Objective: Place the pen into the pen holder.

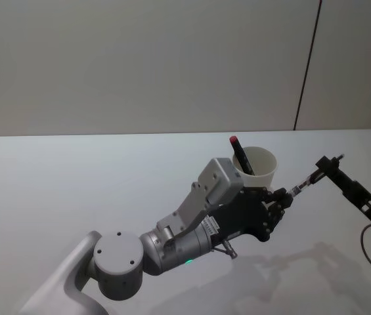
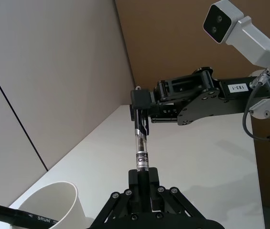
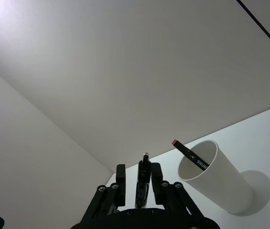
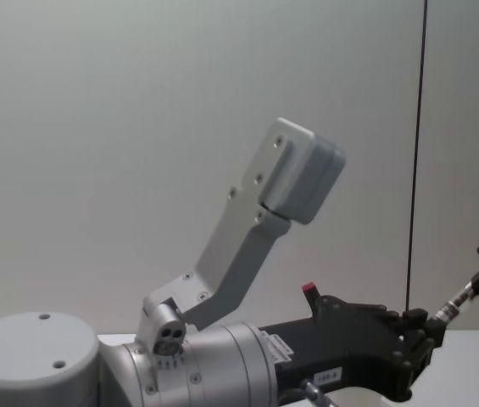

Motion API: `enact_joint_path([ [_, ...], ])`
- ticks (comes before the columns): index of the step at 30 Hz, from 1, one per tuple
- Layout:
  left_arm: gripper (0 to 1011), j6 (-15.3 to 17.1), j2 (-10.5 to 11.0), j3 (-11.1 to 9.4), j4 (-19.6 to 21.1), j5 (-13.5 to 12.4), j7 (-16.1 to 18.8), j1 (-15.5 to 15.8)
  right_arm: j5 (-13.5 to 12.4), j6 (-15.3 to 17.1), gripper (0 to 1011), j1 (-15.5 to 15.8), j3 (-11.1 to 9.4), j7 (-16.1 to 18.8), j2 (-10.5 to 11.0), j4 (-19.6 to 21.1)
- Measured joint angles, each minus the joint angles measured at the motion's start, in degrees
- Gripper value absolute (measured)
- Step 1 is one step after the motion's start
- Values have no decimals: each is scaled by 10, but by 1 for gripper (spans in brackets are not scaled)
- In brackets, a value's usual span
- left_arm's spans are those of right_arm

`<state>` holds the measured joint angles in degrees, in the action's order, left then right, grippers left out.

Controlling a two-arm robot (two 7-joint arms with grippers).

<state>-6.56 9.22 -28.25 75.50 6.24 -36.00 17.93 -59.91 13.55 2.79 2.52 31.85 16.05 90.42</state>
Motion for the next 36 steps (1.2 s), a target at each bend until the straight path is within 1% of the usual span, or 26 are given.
enact_joint_path([
  [2, 131, 0, 0, 0, 0, 0, 0, 0, -1, -2, 286, -1, 1, 0, 0, -1],
  [5, 130, 0, 0, 0, 0, 0, 0, 0, -1, -4, 217, -1, 2, 0, 1, -2],
  [6, 130, 0, 0, 0, 0, 0, 0, 0, -1, -5, 168, -1, 3, 0, 1, -2],
  [7, 130, 0, 0, 0, 0, 0, 0, 0, -1, -5, 168, -1, 3, 0, 1, -3],
  [8, 130, 0, 0, 0, 0, 0, 0, 0, -1, -6, 138, -1, 4, 0, 1, -3],
  [9, 131, 0, 0, 0, 0, 0, 0, 0, -1, -7, 130, -2, 5, 0, 1, -3],
  [12, 134, 0, 0, 0, 0, 0, 0, 0, -1, -10, 131, -2, 6, 0, 1, -4],
  [13, 174, 0, 0, 0, 0, 0, 0, 0, -1, -10, 131, -2, 6, 0, 1, -4],
  [15, 207, 0, 0, 0, 0, 0, 0, 0, -1, -12, 130, -2, 8, 0, 1, -5],
  [19, 330, 0, 0, 0, 0, 0, 0, 0, -1, -14, 131, -3, 10, -1, 2, -6],
  [20, 330, 0, 0, 0, 0, 0, 0, 0, -1, -15, 131, -3, 11, -1, 2, -6],
  [21, 398, 0, 0, 0, 0, 0, 0, 0, -1, -15, 130, -3, 11, -1, 2, -6],
  [22, 416, 0, 0, 0, 0, 0, 0, 0, 0, -16, 131, -3, 12, -1, 2, -6],
  [24, 498, 0, 0, 0, 0, 0, 0, 0, 0, -17, 130, -3, 13, -2, 3, -7],
  [27, 579, 0, 0, 0, 0, 0, 0, 0, 0, -19, 130, -4, 14, -2, 4, -7],
  [29, 659, 0, 0, 0, 0, 0, 0, 0, 1, -20, 131, -5, 14, -3, 4, -7],
  [31, 697, 0, 0, 0, 0, 0, 0, 0, 2, -22, 131, -6, 14, -3, 6, -7],
  [32, 756, 0, 0, 0, 0, 0, 0, 0, 2, -22, 130, -6, 14, -3, 6, -7],
  [34, 795, 0, 0, 0, 0, 0, 0, 0, 4, -24, 130, -7, 14, -3, 8, -7],
  [36, 863, 0, 0, 0, 0, 0, 0, 0, 7, -26, 130, -9, 14, -2, 10, -7],
])
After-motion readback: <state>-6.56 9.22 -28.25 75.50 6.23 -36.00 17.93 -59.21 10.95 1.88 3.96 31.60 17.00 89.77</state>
